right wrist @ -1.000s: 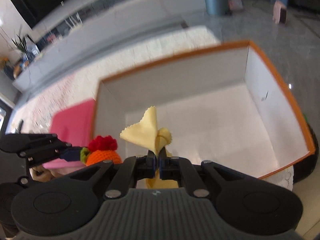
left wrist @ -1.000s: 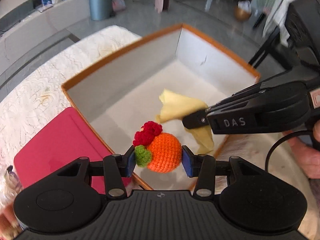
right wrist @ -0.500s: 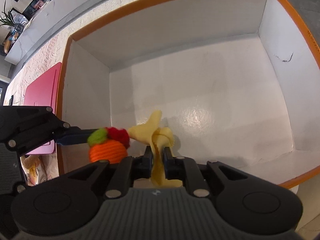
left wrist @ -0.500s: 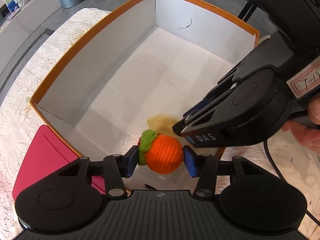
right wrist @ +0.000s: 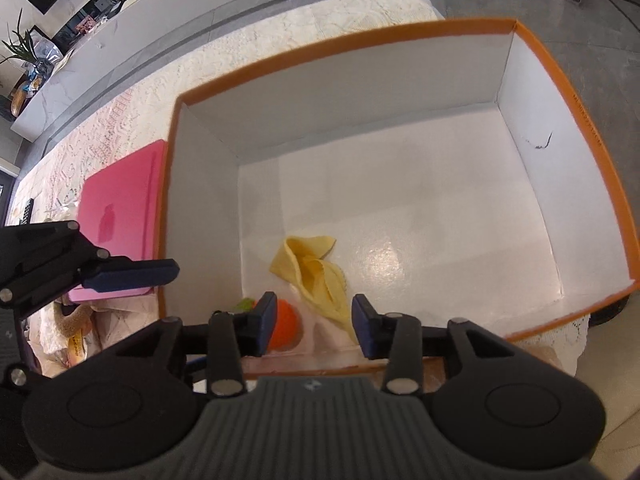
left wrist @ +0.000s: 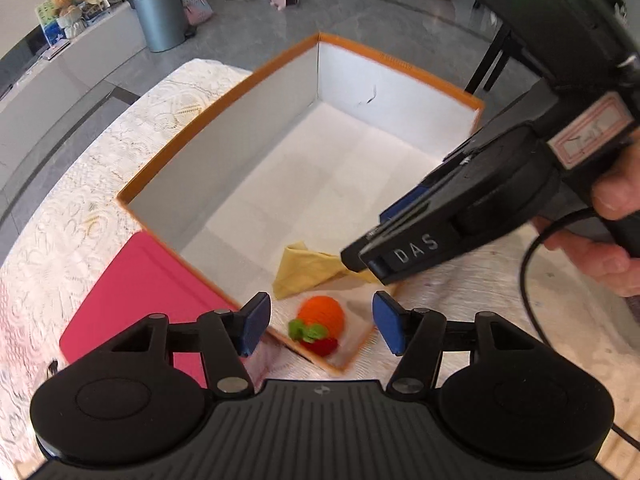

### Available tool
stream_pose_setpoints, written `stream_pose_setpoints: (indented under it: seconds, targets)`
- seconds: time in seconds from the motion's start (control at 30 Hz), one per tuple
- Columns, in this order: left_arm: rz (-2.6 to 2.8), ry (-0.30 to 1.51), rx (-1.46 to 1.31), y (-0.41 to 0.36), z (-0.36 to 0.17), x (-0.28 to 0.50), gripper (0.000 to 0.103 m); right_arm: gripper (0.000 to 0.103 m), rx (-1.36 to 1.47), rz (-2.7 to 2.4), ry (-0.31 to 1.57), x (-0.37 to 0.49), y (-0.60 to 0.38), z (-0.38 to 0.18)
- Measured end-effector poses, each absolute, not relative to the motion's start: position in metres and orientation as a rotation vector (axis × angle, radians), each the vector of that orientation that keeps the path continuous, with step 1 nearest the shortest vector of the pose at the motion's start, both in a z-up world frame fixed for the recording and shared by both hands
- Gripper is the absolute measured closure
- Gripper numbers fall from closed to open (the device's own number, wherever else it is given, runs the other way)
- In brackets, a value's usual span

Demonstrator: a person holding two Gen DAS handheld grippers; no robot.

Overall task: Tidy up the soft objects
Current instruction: 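Move both open tools back over the remaining items on the table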

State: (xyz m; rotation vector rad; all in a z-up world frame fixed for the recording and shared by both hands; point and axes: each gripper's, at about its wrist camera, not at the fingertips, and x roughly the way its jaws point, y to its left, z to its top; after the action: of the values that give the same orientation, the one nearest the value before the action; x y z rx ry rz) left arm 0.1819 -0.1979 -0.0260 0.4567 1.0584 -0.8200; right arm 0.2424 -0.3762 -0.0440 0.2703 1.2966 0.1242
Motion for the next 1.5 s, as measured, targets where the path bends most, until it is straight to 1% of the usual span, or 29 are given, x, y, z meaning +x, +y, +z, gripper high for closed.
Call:
stream_pose_setpoints:
  seconds: [0.37,0.4,0.43,0.47,0.73,0.9,1.1,1.27,1.5]
  targets:
    - [-0.743,0.907,0.310,-0.128,0.032,0.116,0.034,0.061,0.194,0.136,1.154,0.195,-0.340,0.009]
    - [-0.722,0.891,0.287,-0.122,0.035,0.111,0.034,0.059,0.186,0.142,1.127,0.188,-0.336,0.014]
    - [-0.701,0.879,0.267,-0.118,0.036,0.106,0.034,0.051,0.176,0.149,1.095,0.182,-0.330,0.018]
    - [-0.684,0.865,0.247,-0.110,0.040,0.099,0.034,0.046,0.163,0.153,1.064,0.175,-0.323,0.022]
    - [-0.505,0.747,0.100,-0.066,0.051,0.074,0.034,0.046,0.124,0.205,0.876,0.124,-0.271,0.035]
    - [-0.343,0.716,0.000,-0.016,0.044,0.052,0.034,0.046,0.098,0.252,0.786,0.097,-0.228,0.025]
    - [-0.207,0.748,-0.052,0.034,0.021,0.034,0.035,0.040,0.139,0.306,0.701,0.074,-0.189,0.003]
    - [-0.117,0.794,-0.091,0.065,-0.006,0.033,0.035,0.040,0.127,0.363,0.733,0.076,-0.159,-0.019]
    - [-0.111,0.813,-0.091,0.078,-0.031,0.047,0.035,0.038,0.035,0.398,0.809,0.097,-0.131,-0.042]
